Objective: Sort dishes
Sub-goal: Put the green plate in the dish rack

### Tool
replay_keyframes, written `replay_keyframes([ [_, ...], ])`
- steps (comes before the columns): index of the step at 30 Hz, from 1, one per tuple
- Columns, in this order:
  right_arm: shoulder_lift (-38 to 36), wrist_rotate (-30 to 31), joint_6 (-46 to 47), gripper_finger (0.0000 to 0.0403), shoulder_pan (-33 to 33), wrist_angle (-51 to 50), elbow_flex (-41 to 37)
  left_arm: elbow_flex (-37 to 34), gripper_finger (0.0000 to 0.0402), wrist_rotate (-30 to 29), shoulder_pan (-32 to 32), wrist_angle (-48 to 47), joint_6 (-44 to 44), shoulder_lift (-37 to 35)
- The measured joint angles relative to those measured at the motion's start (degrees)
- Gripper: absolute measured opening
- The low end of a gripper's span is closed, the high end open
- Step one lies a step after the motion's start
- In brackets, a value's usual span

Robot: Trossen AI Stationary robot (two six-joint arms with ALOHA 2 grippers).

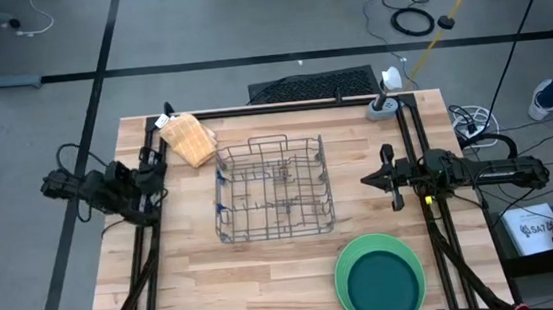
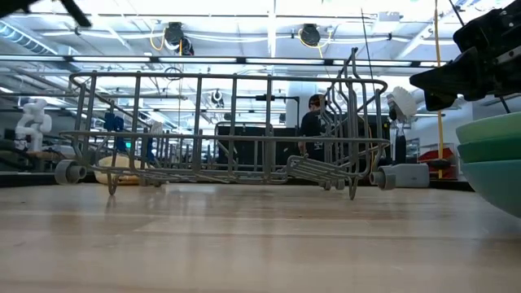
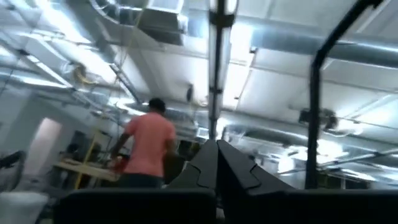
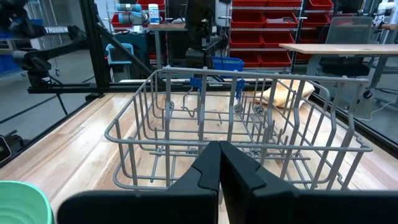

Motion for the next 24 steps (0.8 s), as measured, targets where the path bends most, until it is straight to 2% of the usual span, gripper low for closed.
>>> replay_keyframes([
  [3,0.01,-0.01,0.01,0.0,0.0,0.0,0.01,6.26,0.0009,4.31,-0.02,-2.38,-0.35,10.83],
  [6,0.01,0.01,0.01,0.0,0.0,0.0,0.02,15.48,0.0027,7.24,-0.02,-9.37,1.58,24.31],
  [10,0.01,0.0,0.02,0.0,0.0,0.0,0.0,28.96,0.0057,8.97,-0.04,-19.49,8.77,45.27],
  [14,0.01,-0.01,0.02,0.0,0.0,0.0,0.0,42.72,0.009,10.52,-0.16,-27.18,17.31,63.36],
  [19,-0.01,-0.01,0.01,0.0,-0.01,0.02,0.0,59.59,0.0125,10.52,-1.17,-37.85,25.9,81.21],
  [24,0.01,-0.01,0.02,0.0,0.0,0.02,0.01,76.3,0.013,10.74,-2.5,-46.81,38.44,96.26],
])
